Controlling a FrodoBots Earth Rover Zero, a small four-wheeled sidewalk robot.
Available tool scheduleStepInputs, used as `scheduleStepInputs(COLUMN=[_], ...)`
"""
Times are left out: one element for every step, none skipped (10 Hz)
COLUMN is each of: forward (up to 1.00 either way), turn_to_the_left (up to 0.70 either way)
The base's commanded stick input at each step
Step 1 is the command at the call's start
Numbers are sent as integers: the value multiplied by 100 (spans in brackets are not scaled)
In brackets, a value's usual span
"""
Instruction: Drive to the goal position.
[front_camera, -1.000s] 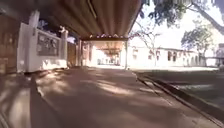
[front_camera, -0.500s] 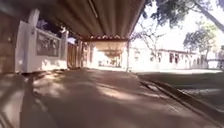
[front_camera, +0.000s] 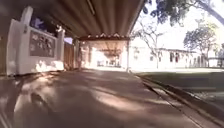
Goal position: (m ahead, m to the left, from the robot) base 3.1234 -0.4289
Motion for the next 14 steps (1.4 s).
scheduleStepInputs(forward=[85,85,85,85,85,85,85,85,85,85,85,85,85,85], turn_to_the_left=[0,0,0,0,0,0,0,0,0,0,0,0,0,0])
